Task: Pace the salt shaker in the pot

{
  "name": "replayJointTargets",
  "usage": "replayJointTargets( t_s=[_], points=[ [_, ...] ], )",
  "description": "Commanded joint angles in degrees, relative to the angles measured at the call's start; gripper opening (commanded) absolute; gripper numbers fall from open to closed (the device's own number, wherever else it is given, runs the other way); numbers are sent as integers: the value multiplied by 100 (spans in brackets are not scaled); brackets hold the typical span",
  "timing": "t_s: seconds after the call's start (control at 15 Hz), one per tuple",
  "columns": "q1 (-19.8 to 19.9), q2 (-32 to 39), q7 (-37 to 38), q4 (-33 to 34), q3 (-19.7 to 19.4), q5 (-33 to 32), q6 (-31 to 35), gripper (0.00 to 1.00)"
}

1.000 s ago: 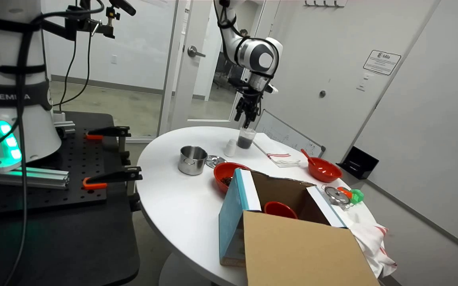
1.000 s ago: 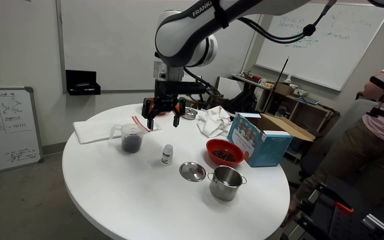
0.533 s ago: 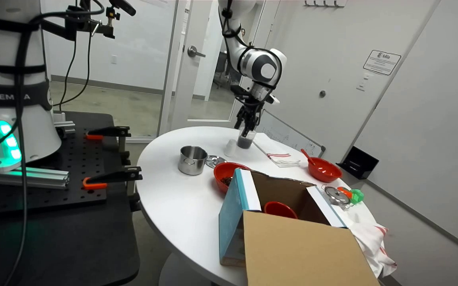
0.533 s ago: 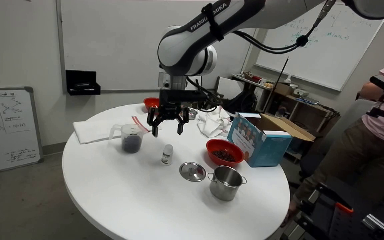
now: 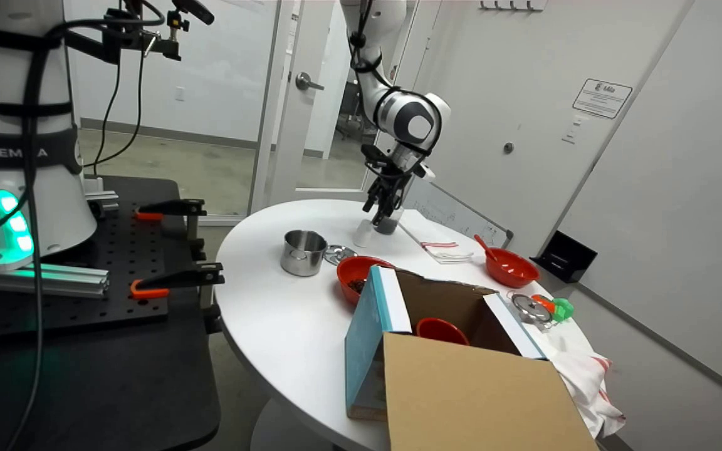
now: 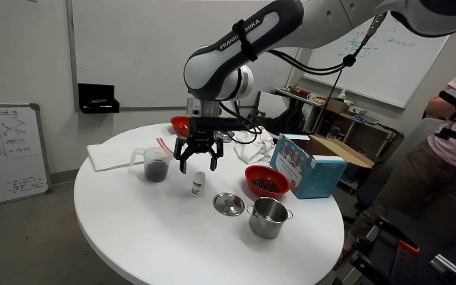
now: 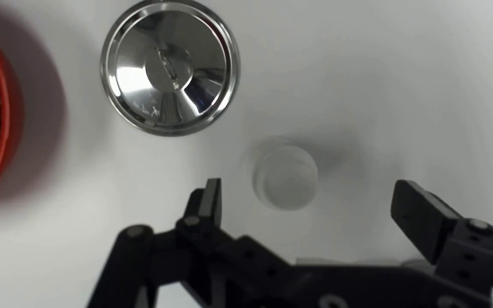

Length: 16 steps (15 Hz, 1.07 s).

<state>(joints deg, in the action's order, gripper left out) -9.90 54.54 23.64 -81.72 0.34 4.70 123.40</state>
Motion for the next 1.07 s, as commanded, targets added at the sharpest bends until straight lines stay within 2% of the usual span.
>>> replayJointTargets(
  t_s=[0.0, 0.07, 0.13, 0.2, 0.33, 0.8, 1.0],
  points=[
    [88, 245, -23, 338, 65, 214, -262, 100],
    [96, 267, -19, 351, 61, 238, -288, 100],
    [105, 294, -4, 365, 47, 255, -302, 94],
    [111, 310, 8, 370, 37, 271, -298, 72],
    [131, 317, 15, 357, 23, 292, -258, 68],
    [173, 232, 31, 334, 67, 372, -374, 16],
    [169, 119, 26, 322, 97, 434, -583, 14]
  ],
)
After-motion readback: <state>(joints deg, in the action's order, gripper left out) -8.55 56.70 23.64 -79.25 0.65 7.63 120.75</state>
